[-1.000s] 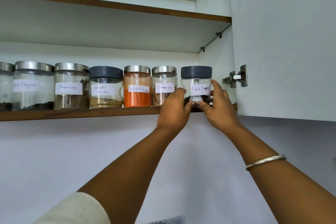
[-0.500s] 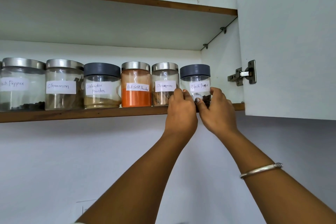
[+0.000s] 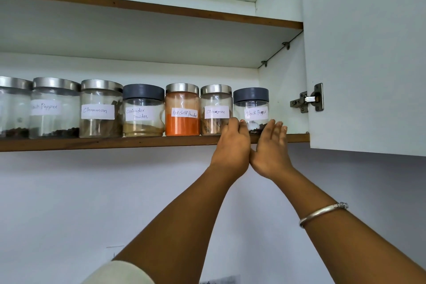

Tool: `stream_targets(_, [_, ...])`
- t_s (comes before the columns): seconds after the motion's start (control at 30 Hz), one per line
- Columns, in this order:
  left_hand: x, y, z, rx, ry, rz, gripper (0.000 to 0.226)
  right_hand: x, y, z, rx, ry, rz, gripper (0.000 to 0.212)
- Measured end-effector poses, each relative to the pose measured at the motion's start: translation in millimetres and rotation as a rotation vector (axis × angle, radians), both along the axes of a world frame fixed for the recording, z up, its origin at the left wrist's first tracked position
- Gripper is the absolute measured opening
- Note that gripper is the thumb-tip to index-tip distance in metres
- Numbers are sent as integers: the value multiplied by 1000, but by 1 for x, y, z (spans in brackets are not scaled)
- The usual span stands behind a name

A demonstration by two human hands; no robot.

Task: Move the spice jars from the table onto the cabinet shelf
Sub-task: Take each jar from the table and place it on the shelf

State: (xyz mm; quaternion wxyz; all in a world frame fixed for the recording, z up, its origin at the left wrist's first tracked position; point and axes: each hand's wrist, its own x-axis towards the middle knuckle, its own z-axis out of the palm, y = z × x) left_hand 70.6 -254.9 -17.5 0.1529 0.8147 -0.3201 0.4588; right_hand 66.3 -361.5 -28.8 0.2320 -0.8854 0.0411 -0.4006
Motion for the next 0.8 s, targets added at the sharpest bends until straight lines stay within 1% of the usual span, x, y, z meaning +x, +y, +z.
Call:
stream_targets(0.07, [-5,9,3,34,116,-18,55,-5,6,-5,10,82,0,105])
stream_targets(0.13, [-13,18,4,102,187,-18,75,-11,15,-10,10,159,-2,111])
stream_targets(0.2, [-21,27,-2,190,230,-15,84,-16,26,-15,10,216,13,112])
stream_targets(0.33, [-33,58,-15,272,251,44,84,-23,51,-17,-65,283,9,113])
stream_targets(0.43, [-40,96,-20,278,231,101,84,-26,74,-14,-90,273,3,118])
stream_targets(0.53, [-47,145,-21,282,252,156,84,-29,88,-8,-45,200,13,121])
stream_targets(0.63, [-54,187,-17,287,295,175,85,-32,89,4,43,141,-9,120])
stream_targets(0.7, [-55,199,-13,234,313,146,84,-34,86,11,114,133,-9,120])
stream_targets(0.8, [-57,186,-10,177,307,63,83,-32,81,11,132,95,4,120])
